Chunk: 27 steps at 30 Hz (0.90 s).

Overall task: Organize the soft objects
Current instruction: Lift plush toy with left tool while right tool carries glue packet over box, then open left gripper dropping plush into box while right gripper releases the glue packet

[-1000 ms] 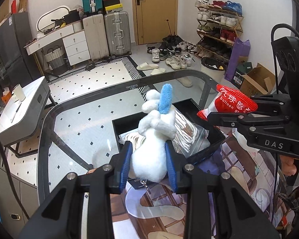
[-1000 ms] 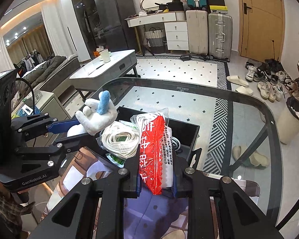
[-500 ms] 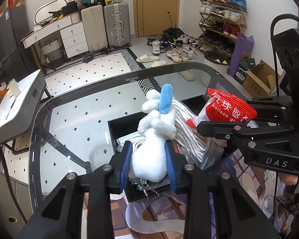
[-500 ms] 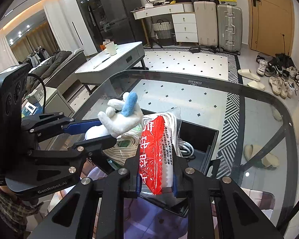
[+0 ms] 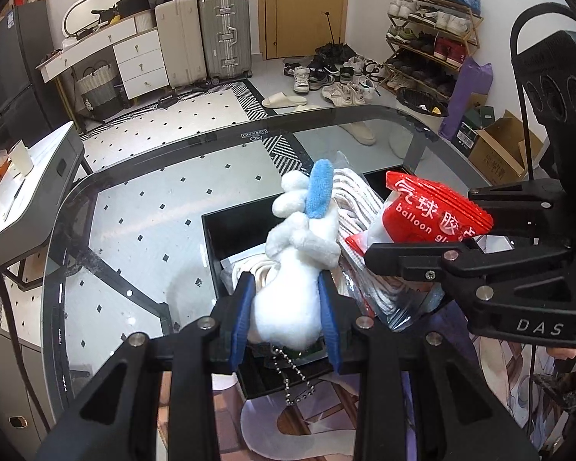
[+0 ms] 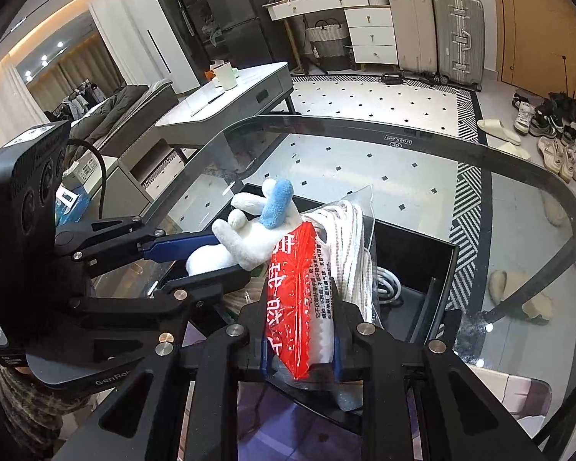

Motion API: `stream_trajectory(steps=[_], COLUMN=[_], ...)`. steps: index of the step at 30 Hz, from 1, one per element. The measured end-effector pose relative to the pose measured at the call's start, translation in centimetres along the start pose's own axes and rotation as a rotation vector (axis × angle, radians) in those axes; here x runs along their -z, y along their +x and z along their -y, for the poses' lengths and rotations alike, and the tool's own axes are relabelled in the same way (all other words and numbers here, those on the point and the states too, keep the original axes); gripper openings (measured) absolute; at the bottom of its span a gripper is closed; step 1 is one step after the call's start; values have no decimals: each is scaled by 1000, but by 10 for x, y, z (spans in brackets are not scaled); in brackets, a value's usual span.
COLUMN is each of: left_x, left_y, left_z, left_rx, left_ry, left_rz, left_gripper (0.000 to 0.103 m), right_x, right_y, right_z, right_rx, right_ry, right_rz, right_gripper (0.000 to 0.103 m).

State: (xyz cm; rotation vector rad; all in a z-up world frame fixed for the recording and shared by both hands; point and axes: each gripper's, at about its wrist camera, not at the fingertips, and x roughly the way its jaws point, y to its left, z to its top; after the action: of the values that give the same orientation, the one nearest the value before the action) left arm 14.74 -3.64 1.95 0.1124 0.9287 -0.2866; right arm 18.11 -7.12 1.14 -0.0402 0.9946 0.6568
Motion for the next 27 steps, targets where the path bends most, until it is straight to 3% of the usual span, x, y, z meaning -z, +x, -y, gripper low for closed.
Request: stream_trajectory(steps=[5,9,15,19,21,23,25,27], left_x=[2,3,6,7,8,8,9,12], left_y=[1,-1,-7,-12,-16,-20,-25,-29], left_z=[0,-3,0,2,3,3,3,4], left_rx=[4,19,49,47,53,48,28,38], left_ry=[-17,-25,-27,-20,-19,-18,-18,-23], left_rz=[0,-1,8,14,24,37,62,72], left_gripper=[32,34,56,58,67,79,84,92], right_x=[1,0,-1,-1,-2,0,2,7], right_y=[0,-5,-18,-32,-41,-50,-57,-63], right_z=[-7,-11,-8,-2,1,3,4,4], right_rx=[23,24,31,28,34,46,59,79], right_ry=[-26,-32,-17,3,16,24,21,14], right_rz=[-4,7,49,88,114,143,163,179], right_gripper=[24,37,43,49,51,61,81,89])
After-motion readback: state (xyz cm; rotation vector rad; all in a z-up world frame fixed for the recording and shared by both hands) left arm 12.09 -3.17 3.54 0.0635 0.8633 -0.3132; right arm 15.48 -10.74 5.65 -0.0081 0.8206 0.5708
